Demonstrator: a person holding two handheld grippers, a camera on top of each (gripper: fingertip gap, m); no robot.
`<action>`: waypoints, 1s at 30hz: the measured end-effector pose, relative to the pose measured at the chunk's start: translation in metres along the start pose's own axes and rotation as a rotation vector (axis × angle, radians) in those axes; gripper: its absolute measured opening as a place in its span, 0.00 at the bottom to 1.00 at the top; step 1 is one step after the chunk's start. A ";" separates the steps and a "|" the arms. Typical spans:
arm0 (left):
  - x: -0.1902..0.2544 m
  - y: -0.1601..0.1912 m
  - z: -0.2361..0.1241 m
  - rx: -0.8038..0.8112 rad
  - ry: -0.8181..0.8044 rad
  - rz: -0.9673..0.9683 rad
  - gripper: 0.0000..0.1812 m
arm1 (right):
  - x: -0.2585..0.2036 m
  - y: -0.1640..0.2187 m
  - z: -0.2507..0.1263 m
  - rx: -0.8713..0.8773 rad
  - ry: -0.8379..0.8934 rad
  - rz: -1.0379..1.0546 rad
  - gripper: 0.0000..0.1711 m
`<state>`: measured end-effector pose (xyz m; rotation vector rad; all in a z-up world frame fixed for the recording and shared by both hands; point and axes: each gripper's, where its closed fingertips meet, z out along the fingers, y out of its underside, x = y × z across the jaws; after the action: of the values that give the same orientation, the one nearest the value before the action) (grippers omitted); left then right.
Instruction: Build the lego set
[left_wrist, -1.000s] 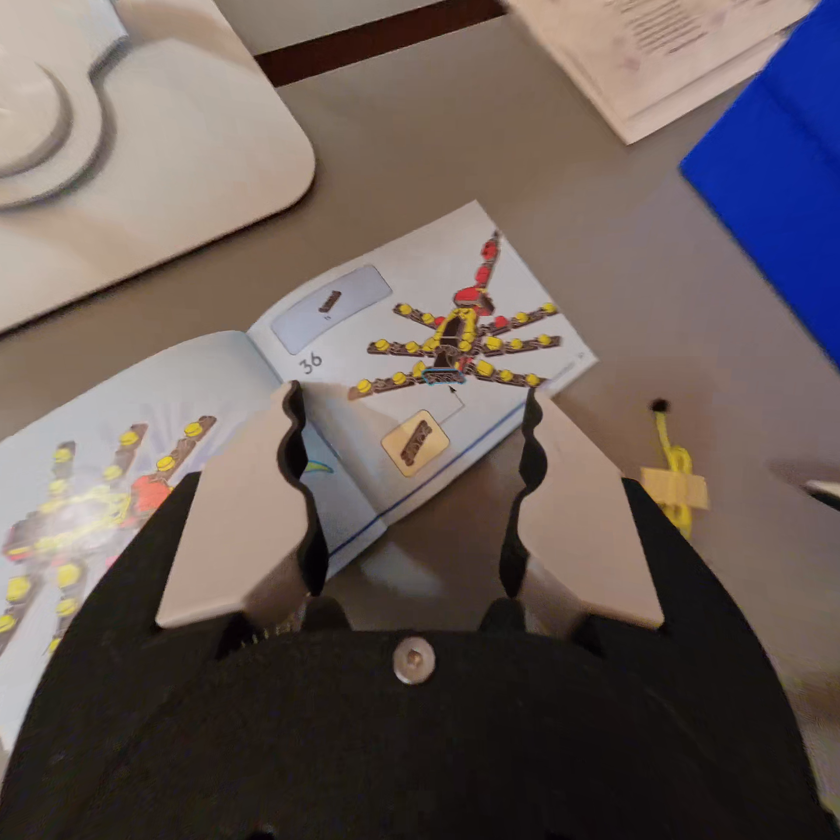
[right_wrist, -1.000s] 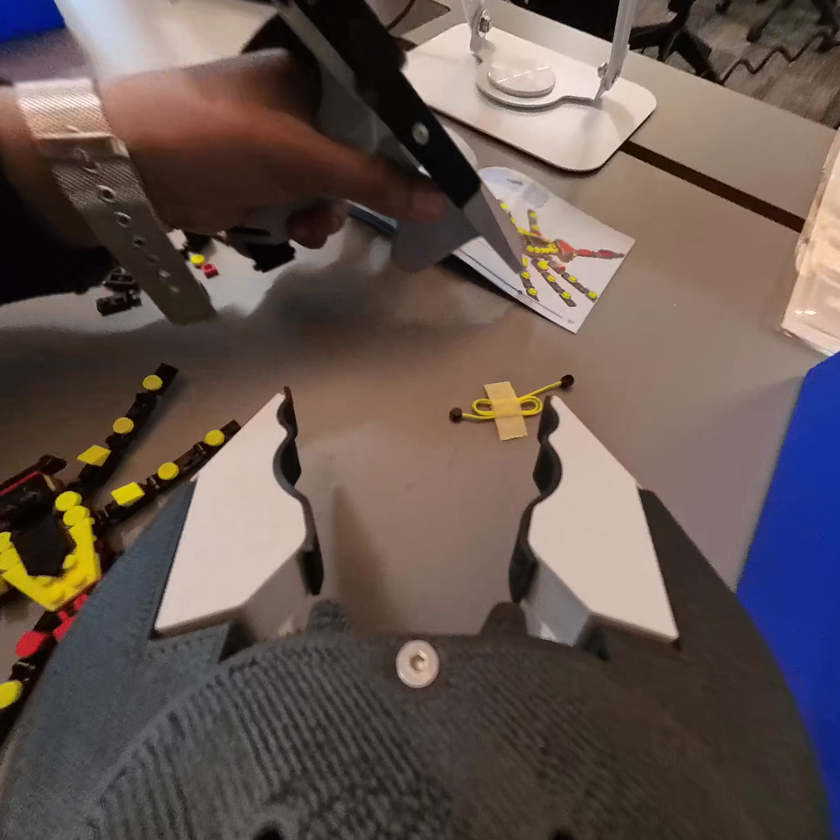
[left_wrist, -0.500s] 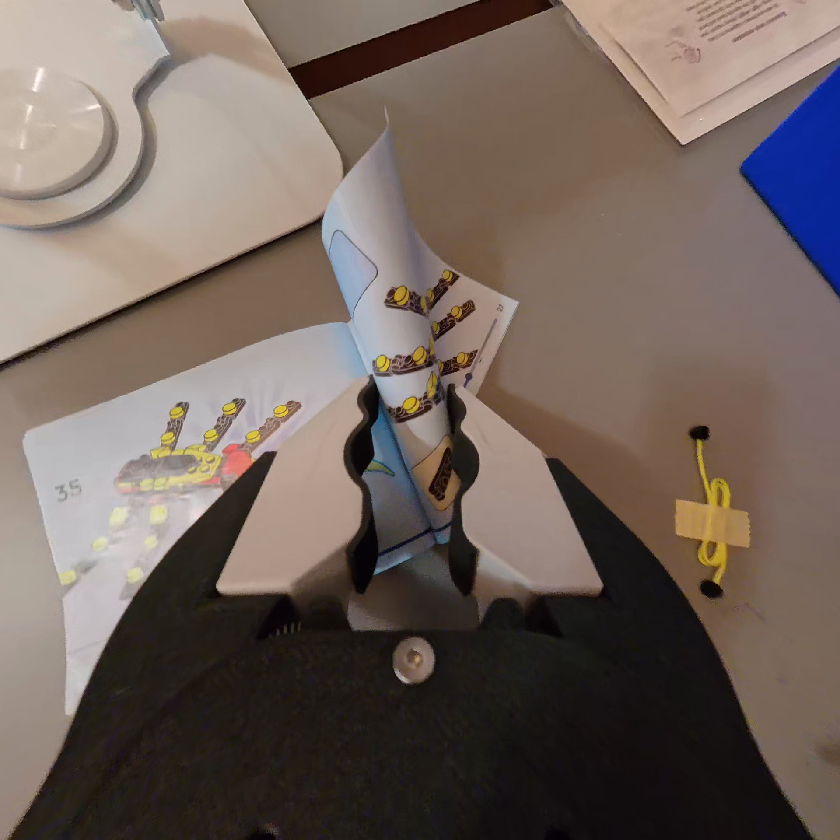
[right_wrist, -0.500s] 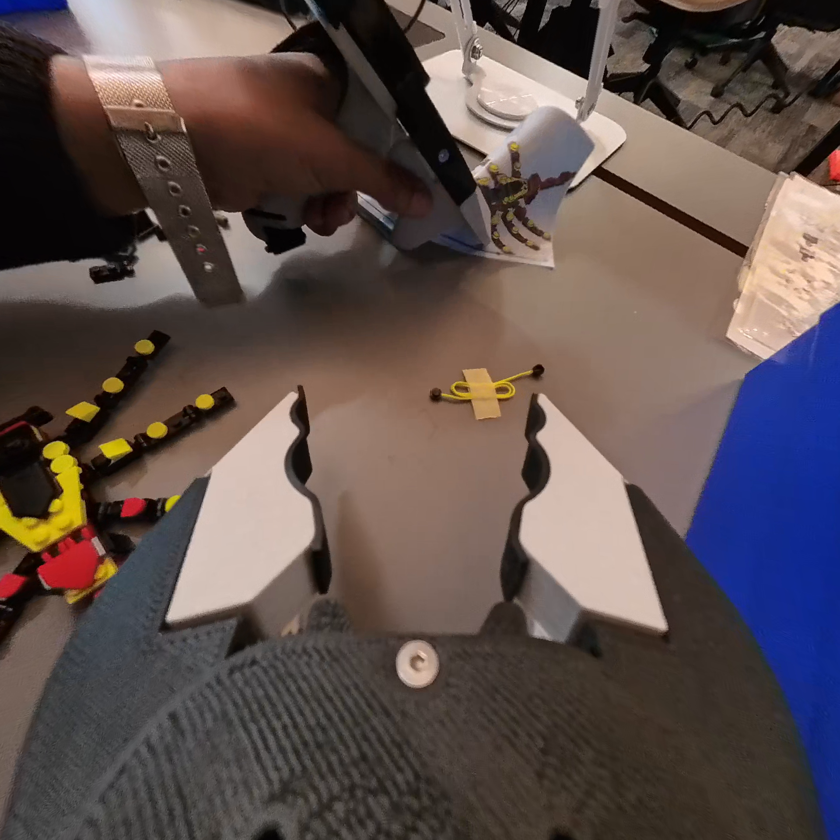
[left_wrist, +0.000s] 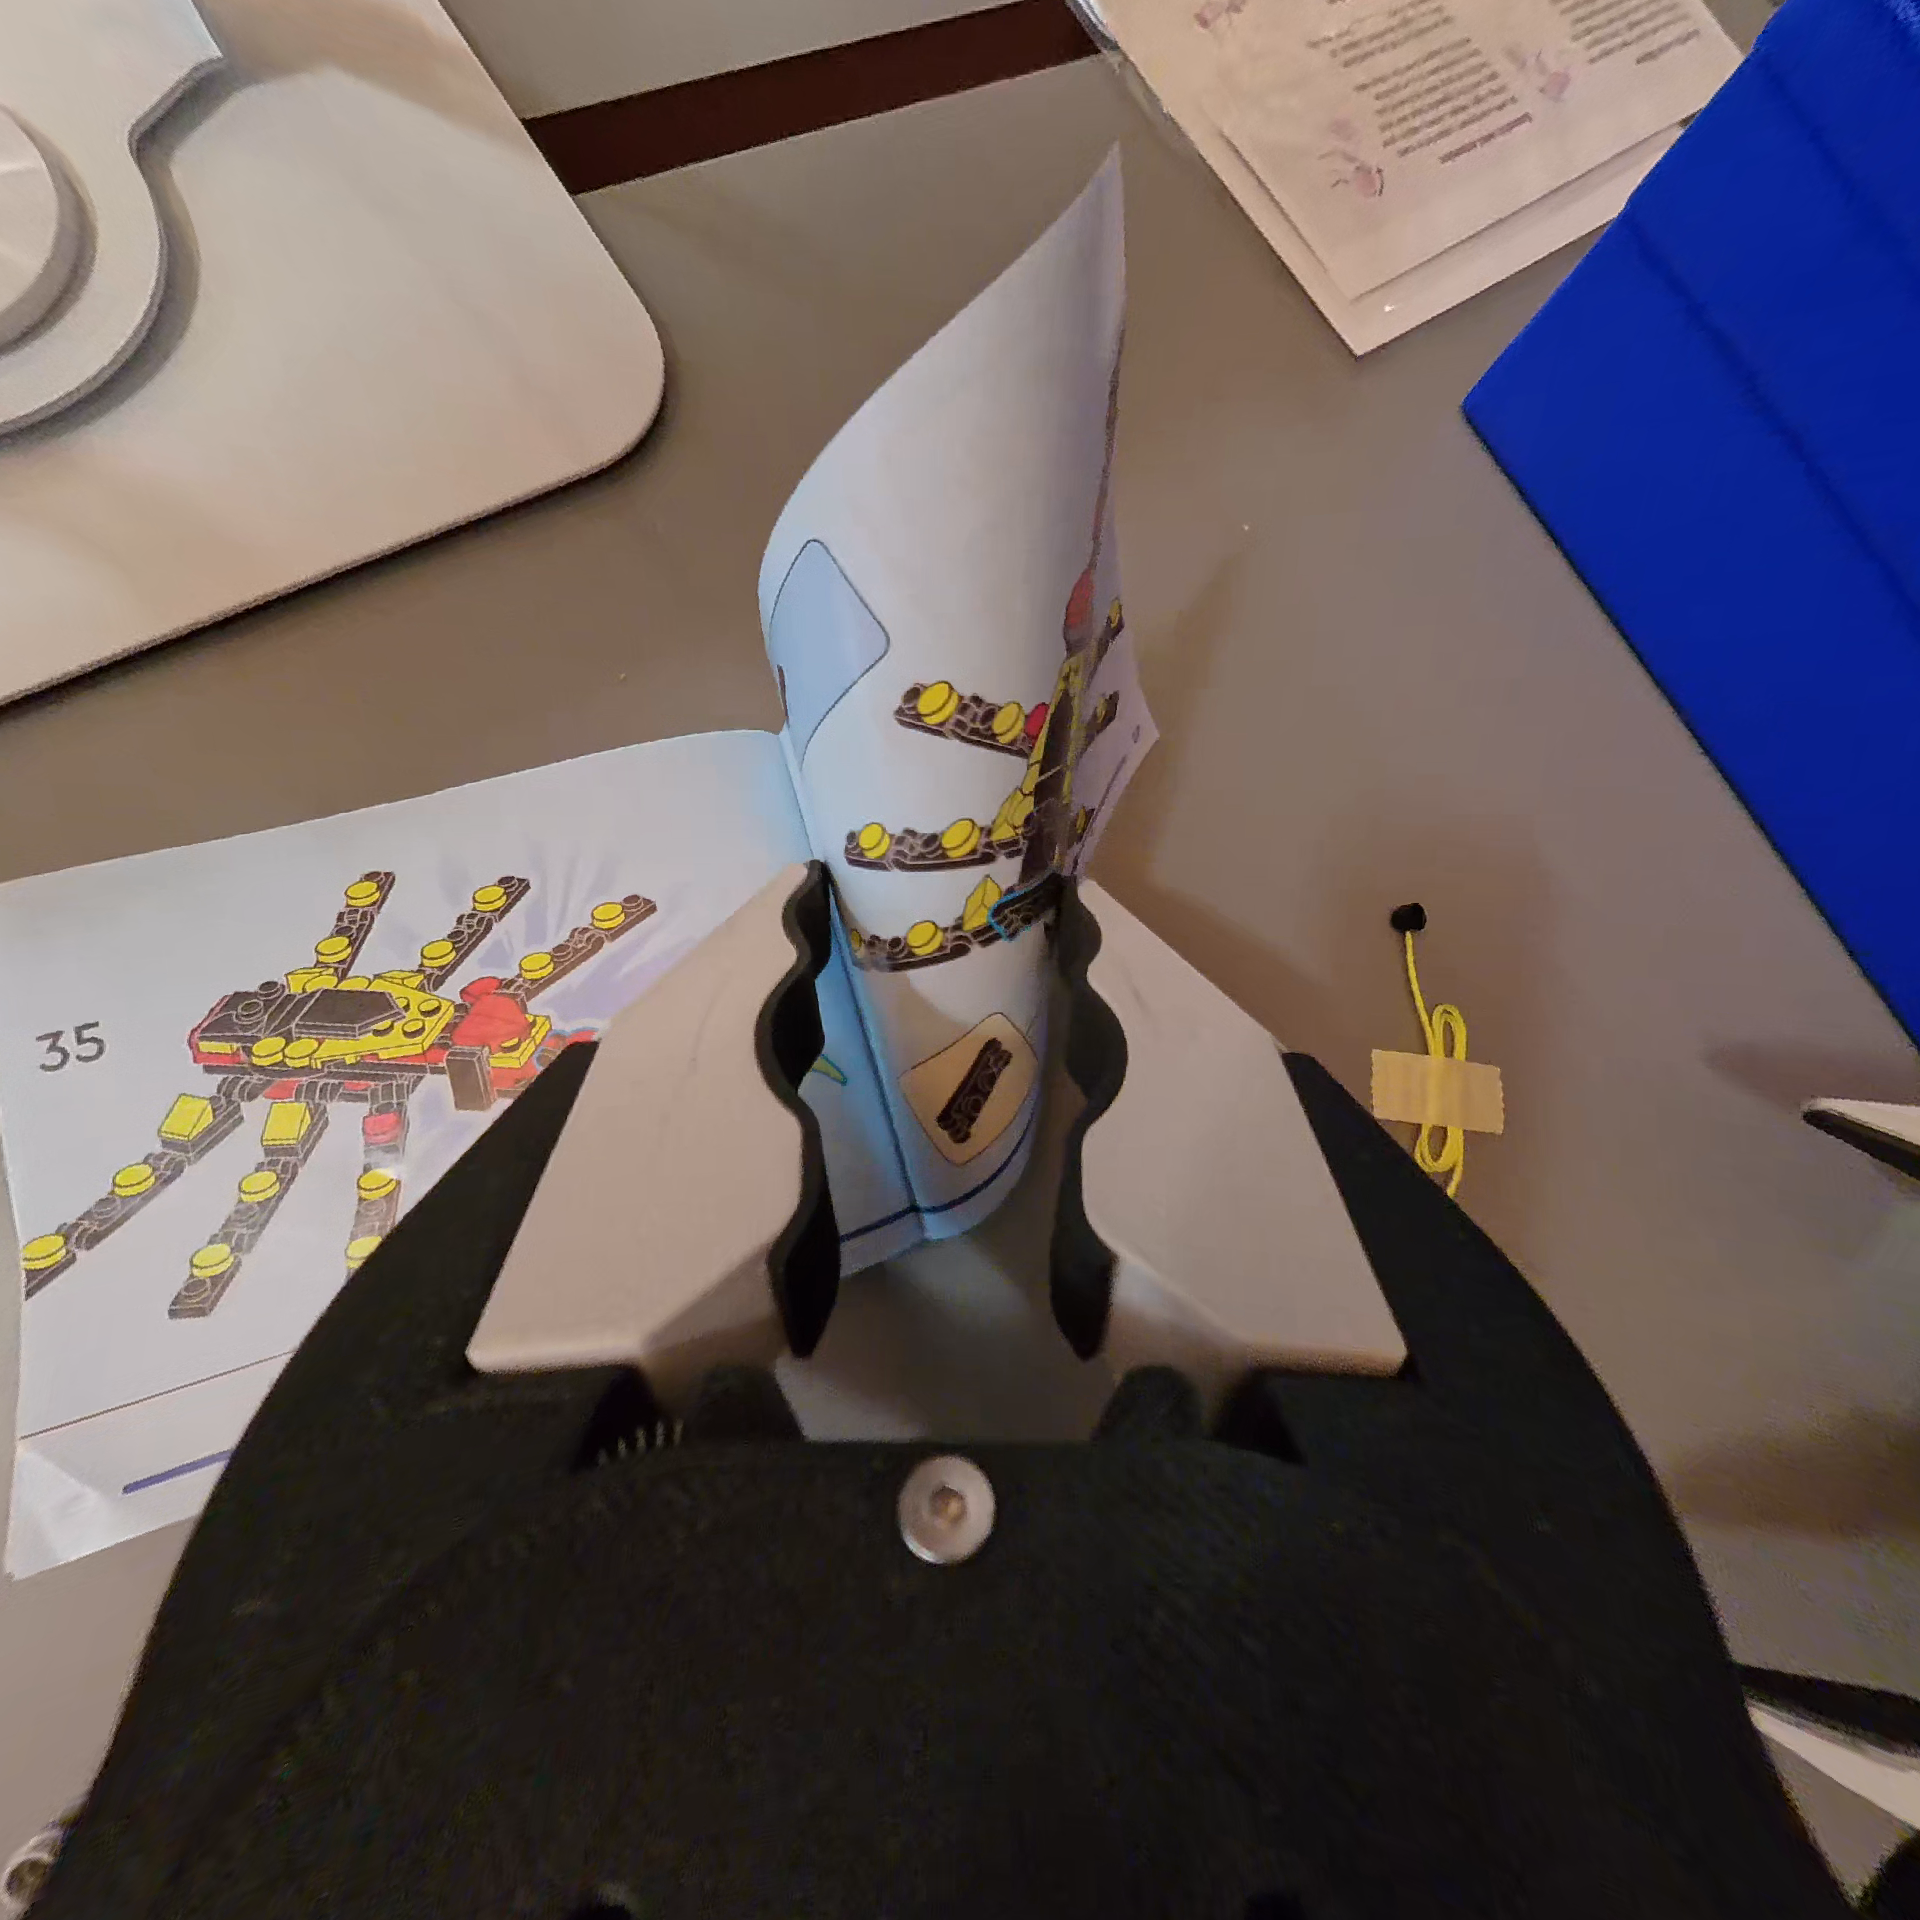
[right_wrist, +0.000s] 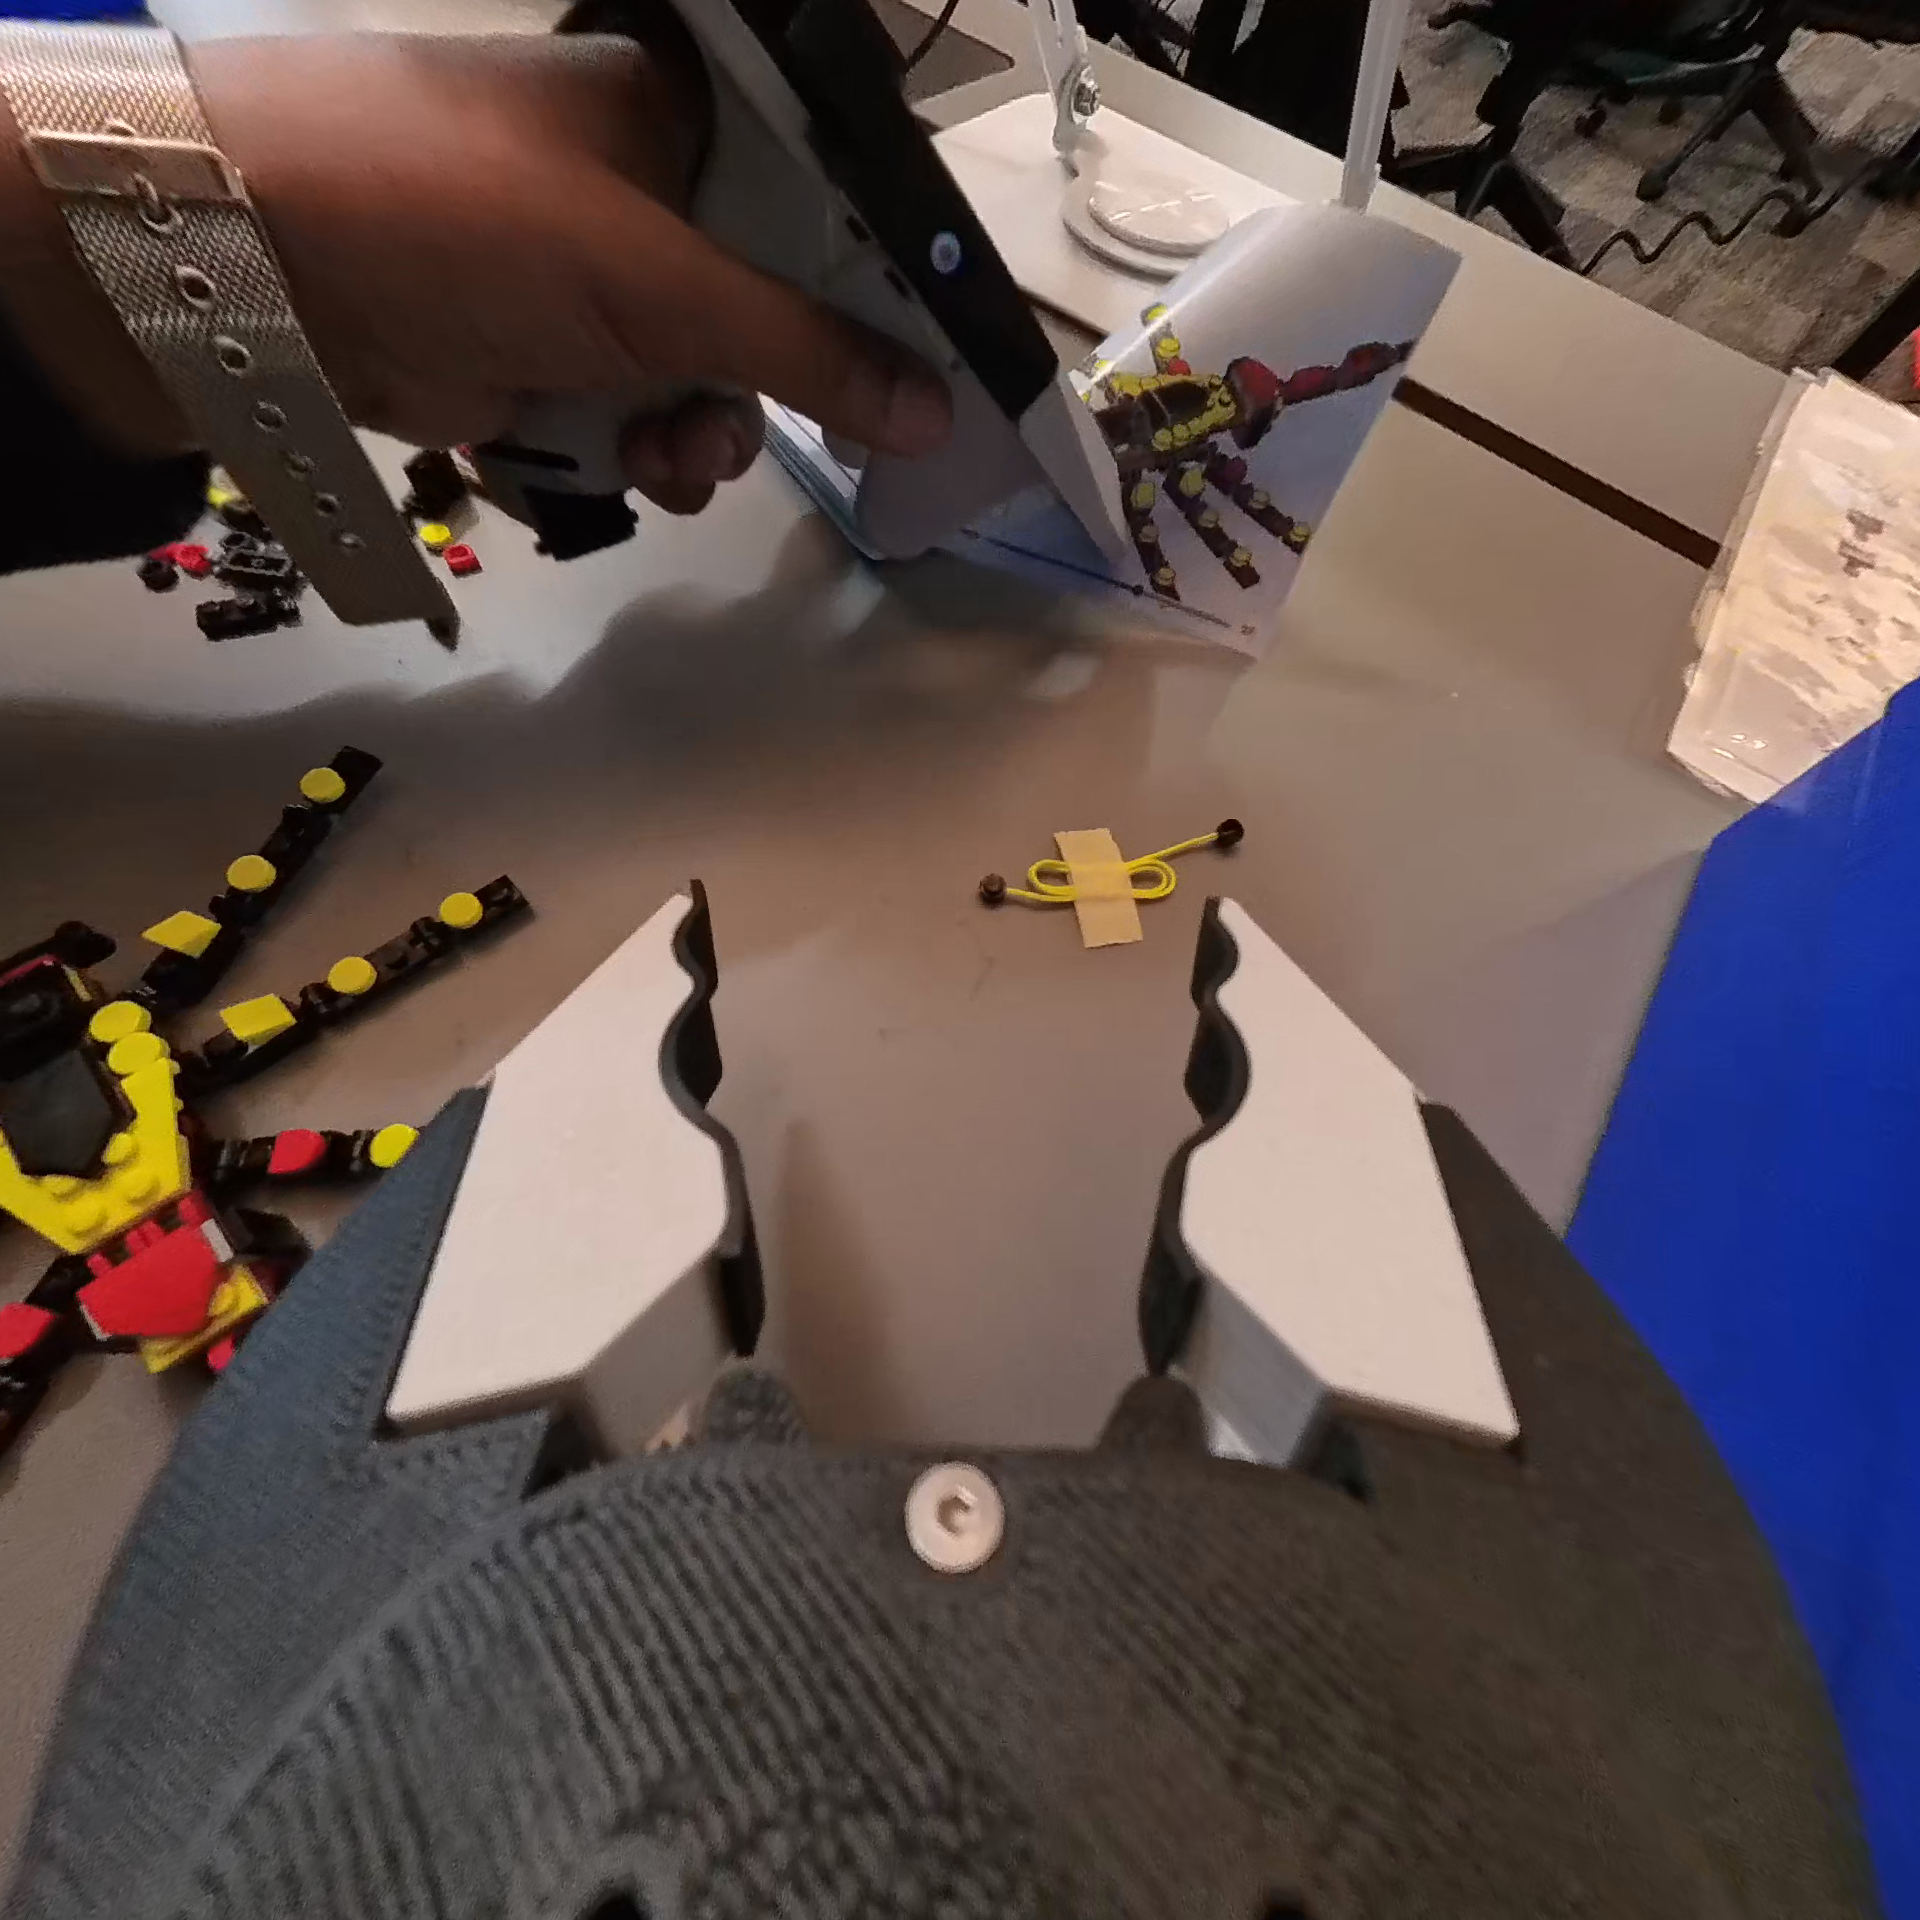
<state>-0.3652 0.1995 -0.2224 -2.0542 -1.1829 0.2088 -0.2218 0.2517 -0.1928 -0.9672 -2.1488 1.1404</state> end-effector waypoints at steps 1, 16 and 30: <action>0.000 -0.001 -0.001 0.004 0.000 0.000 0.23 | 0.000 0.001 0.000 -0.002 0.000 0.000 0.54; 0.002 -0.010 -0.019 0.055 0.042 -0.005 0.22 | 0.002 0.005 0.002 -0.008 -0.007 0.026 0.53; 0.056 -0.010 -0.107 0.195 0.665 -0.211 0.10 | 0.029 -0.080 0.020 0.353 -0.292 0.486 0.32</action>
<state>-0.2898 0.1917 -0.1273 -1.6173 -0.9008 -0.4174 -0.2815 0.2330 -0.1319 -1.2500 -1.8655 1.9230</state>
